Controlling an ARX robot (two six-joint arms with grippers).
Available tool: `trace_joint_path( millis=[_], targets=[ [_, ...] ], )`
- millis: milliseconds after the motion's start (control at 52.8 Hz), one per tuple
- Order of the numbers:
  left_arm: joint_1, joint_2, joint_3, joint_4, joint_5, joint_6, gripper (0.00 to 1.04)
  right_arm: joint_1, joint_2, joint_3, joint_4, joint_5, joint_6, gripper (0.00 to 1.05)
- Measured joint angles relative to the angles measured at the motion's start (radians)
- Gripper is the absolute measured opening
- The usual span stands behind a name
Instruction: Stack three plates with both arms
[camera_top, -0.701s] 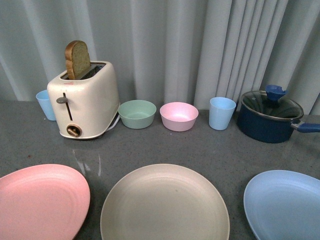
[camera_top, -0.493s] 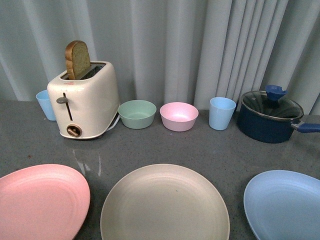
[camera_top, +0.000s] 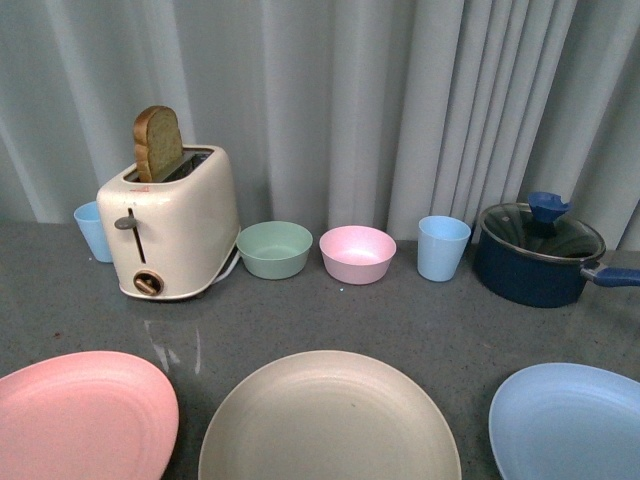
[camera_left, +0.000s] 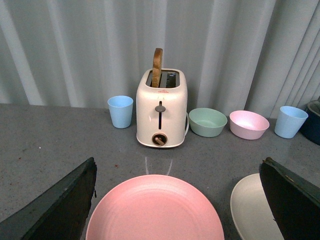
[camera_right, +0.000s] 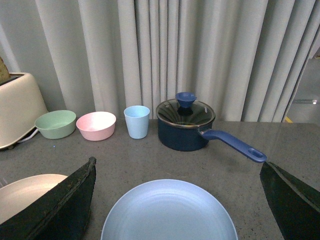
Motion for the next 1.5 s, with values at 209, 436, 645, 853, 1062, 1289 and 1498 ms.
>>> trace_joint_path(
  millis=[209, 436, 645, 853, 1062, 1289, 1498],
  targets=[
    [0.239, 0.577, 0.165, 0.16, 0.422, -0.232, 0.98, -0.001, 0.0, 0.0, 0.0, 0.0, 0.0, 0.97],
    [0.375, 1.225, 0.357, 0.217, 0.388, 0.151, 0.98, -0.001, 0.0, 0.0, 0.0, 0.0, 0.0, 0.97],
    [0.43, 1.586, 0.535, 0.182, 0.365, 0.323, 0.98, -0.001, 0.0, 0.0, 0.0, -0.001, 0.0, 0.97],
    [0.434, 1.747, 0.647, 0.134, 0.351, 0.435, 0.98, -0.001, 0.0, 0.0, 0.0, -0.001, 0.0, 0.97],
    [0.443, 1.889, 0.757, 0.13, 0.262, 0.491, 0.98, -0.001, 0.0, 0.0, 0.0, -0.001, 0.0, 0.97],
    [0.446, 1.98, 0.832, 0.15, 0.208, 0.542, 0.98, -0.001, 0.0, 0.0, 0.0, -0.001, 0.0, 0.97],
    [0.432, 2.038, 0.85, 0.138, 0.203, 0.55, 0.98, -0.001, 0.0, 0.0, 0.0, -0.001, 0.0, 0.97]
  ],
)
